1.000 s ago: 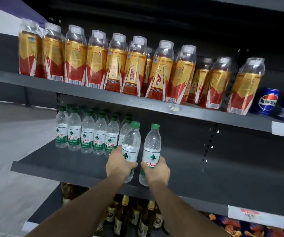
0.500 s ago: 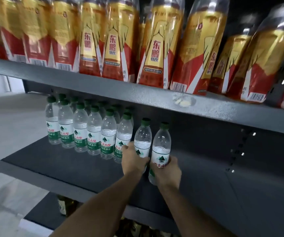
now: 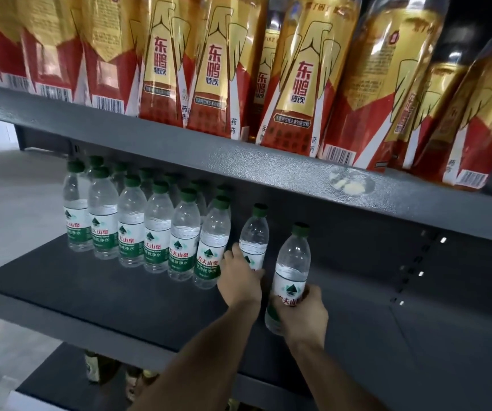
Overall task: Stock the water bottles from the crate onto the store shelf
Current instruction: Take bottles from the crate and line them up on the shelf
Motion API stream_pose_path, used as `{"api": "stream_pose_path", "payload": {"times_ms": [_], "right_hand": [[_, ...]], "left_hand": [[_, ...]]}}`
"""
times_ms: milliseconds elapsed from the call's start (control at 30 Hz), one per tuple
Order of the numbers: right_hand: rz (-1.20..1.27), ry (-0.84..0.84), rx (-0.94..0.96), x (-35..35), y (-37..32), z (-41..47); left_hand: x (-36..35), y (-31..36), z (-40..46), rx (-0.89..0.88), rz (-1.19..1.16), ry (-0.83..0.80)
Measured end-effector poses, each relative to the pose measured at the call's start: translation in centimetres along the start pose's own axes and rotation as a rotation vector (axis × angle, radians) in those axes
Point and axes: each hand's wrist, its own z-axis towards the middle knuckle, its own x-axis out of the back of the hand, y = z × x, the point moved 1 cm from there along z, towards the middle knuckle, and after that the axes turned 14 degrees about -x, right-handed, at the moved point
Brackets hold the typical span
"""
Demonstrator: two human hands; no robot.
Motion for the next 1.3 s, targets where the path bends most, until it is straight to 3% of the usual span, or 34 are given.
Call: {"api": "stream_pose_path", "payload": {"times_ms": [367, 933, 1300], "right_hand": [[-0.007, -0.02, 0.02, -3.0, -0.8, 1.9], [0.021, -0.06, 0.03, -2.9, -1.1, 2.3], [-0.057, -0.094, 0.027, -5.2, -2.1, 1.2]], "left_hand": [[-2.0, -0.8, 2.2, -0.031, -0.124, 0.007], [-2.8, -0.7, 3.2, 0.005, -0.116, 0.067], [-0.4, -3.5, -1.3, -0.172, -0.015, -0.17]]}}
